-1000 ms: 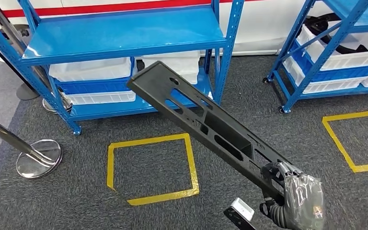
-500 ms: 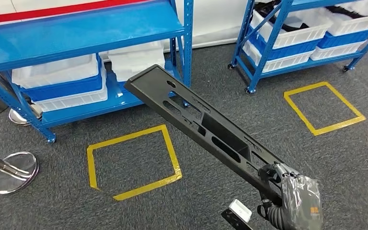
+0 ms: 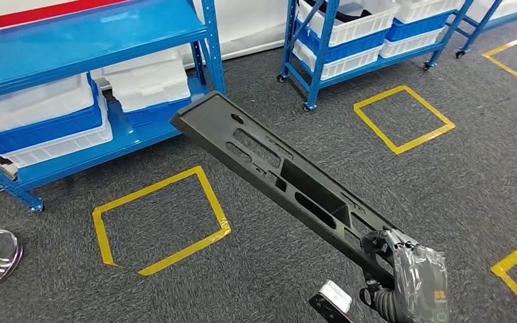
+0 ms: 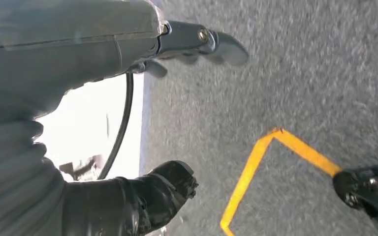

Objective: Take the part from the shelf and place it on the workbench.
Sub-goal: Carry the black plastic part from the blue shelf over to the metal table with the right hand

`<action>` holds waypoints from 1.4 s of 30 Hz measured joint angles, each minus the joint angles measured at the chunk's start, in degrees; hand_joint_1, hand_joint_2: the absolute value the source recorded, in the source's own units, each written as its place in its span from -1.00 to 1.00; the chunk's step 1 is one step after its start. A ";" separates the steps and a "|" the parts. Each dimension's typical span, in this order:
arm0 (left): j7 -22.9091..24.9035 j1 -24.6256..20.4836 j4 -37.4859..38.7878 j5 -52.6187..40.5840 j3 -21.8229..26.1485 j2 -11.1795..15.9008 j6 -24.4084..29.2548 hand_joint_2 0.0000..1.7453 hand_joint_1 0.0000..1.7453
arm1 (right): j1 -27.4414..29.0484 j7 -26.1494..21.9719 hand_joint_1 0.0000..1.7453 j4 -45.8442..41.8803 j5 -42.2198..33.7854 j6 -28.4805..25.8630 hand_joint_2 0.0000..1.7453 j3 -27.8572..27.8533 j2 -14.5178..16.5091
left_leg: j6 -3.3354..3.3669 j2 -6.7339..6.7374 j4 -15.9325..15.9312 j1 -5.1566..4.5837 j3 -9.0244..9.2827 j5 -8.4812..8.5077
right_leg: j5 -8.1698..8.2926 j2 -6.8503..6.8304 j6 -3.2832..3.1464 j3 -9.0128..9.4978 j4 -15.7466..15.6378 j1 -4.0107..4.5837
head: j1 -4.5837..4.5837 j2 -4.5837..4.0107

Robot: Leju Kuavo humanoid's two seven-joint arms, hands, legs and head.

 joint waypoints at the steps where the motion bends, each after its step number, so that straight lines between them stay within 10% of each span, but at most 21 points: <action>1: 0.02 -0.08 -0.01 -0.02 0.01 -0.05 -0.01 1.00 -1.00 | 0.10 0.08 1.00 -0.01 0.04 0.03 1.00 0.08 0.00 | -0.06 0.77 -0.28 0.07 -0.32 0.63 | 0.40 0.24 0.29 -0.25 -0.22 -0.05 | -0.02 0.00; 4: 0.08 0.01 -0.07 -0.06 0.02 -0.16 -0.02 1.00 -1.00 | 0.25 0.37 1.00 -0.01 0.17 0.19 1.00 0.28 -0.01 | 0.39 3.48 -0.93 0.62 -2.28 2.89 | -5.00 -2.82 1.26 -1.82 3.27 -0.21 | 0.03 0.00; 7: 0.09 0.28 -0.09 -0.11 0.03 -0.11 -0.02 1.00 -1.00 | 0.11 0.48 1.00 -0.01 0.24 0.24 1.00 0.52 -0.01 | 0.31 5.99 -0.40 0.71 -4.89 4.54 | -11.75 -5.30 2.76 -3.19 13.44 -1.39 | 0.08 0.00; 9: 0.09 0.14 -0.09 -0.14 0.04 -0.11 -0.02 1.00 -1.00 | 0.10 0.55 1.00 -0.01 0.29 0.25 1.00 0.63 -0.01 | -0.14 7.69 0.76 0.94 -7.18 5.46 | -9.32 -5.69 3.81 -2.06 16.96 -2.25 | 0.08 0.00; 11: 0.08 -0.04 -0.10 -0.14 0.04 -0.11 -0.02 1.00 -1.00 | 0.06 0.56 1.00 -0.01 0.35 0.26 1.00 0.66 -0.01 | -0.67 9.06 2.48 1.19 -9.47 5.91 | -6.54 -6.95 4.60 2.80 12.82 -2.85 | 0.09 0.01; 13: 0.07 -0.13 -0.13 -0.13 0.04 -0.15 -0.02 1.00 -1.00 | -0.14 0.56 1.00 -0.02 0.40 0.25 1.00 0.69 -0.01 | -1.34 10.07 4.04 1.25 -10.91 6.21 | -8.64 -8.93 4.50 9.07 4.38 -2.68 | 0.06 0.01; 15: 0.07 -0.20 -0.16 -0.10 0.04 -0.20 -0.02 1.00 -1.00 | -0.24 0.57 1.00 -0.03 0.43 0.24 1.00 0.72 -0.01 | -2.23 10.99 4.58 1.30 -11.44 6.94 | -10.87 -9.39 3.42 11.44 -0.28 -2.04 | 0.02 0.01; 18: 0.08 -0.04 -0.17 -0.10 0.03 -0.18 -0.02 1.00 -1.00 | -0.09 0.58 1.00 -0.02 0.44 0.25 1.00 0.79 -0.01 | -3.65 9.69 5.39 1.70 -12.35 5.73 | -9.37 -7.94 1.41 9.44 -0.87 -1.99 | 0.02 0.01; 22: 0.11 0.39 -0.17 -0.07 0.02 -0.20 -0.06 1.00 -1.00 | -0.30 0.67 1.00 -0.01 0.44 0.26 1.00 1.11 0.06 | -3.78 4.76 14.53 1.78 -14.55 -4.00 | -6.77 -6.07 0.11 6.33 -0.89 -1.53 | -0.05 0.01; 25: 0.14 0.29 -0.20 -0.09 0.02 -0.14 -0.04 1.00 -1.00 | -0.31 0.86 1.00 -0.01 0.44 0.34 1.00 1.20 0.06 | -3.01 4.36 19.42 1.44 -13.60 -3.35 | -4.88 -4.23 -0.06 3.80 -0.35 -0.91 | -0.06 0.00; 28: 0.14 0.14 -0.26 -0.08 0.02 -0.03 -0.04 1.00 -1.00 | -0.32 1.01 1.00 -0.01 0.45 0.38 1.00 1.41 0.07 | -1.24 2.27 10.70 0.80 -6.03 0.94 | -2.88 -2.09 0.08 0.84 0.57 -0.51 | -0.05 0.00; 31: 0.14 0.05 -0.28 -0.08 0.02 0.08 -0.04 1.00 -1.00 | -0.41 1.14 1.00 -0.01 0.48 0.39 1.00 1.64 0.07 | -0.46 -0.01 0.91 0.44 -0.24 -0.72 | -0.81 -0.42 0.80 -0.27 0.48 -0.56 | -0.02 0.01; 34: 0.14 -0.11 -0.28 -0.07 0.02 -0.03 -0.05 1.00 -1.00 | -0.24 1.23 1.00 -0.01 0.49 0.41 1.00 1.79 0.06 | -0.13 2.07 -0.09 0.54 -1.16 0.99 | -0.80 -0.34 1.66 -1.09 0.60 -0.51 | 0.02 0.01; 37: 0.19 0.11 -0.28 -0.14 0.03 -0.10 -0.06 1.00 -1.00 | -0.33 1.37 1.00 -0.01 0.51 0.56 1.00 1.91 0.06 | 0.56 4.77 -0.09 0.84 -3.66 3.08 | -9.36 -4.18 2.23 -3.04 8.17 -0.91 | 0.22 0.01; 39: 0.28 0.18 -0.28 -0.20 0.04 -0.11 0.05 1.00 -1.00 | -0.40 1.51 1.00 -0.01 0.55 0.83 1.00 1.95 0.07 | 0.38 6.56 0.59 0.82 -5.70 4.20 | -12.16 -5.24 2.99 -3.67 15.12 -1.61 | 0.22 0.00; 42: 0.16 -0.04 -0.30 -0.03 0.04 -0.23 0.15 1.00 -1.00 | -0.41 1.61 1.00 -0.01 0.68 1.09 1.00 1.98 0.07 | -0.29 8.85 2.22 0.96 -9.09 5.31 | -7.79 -6.32 4.07 0.56 15.09 -2.70 | 0.22 0.00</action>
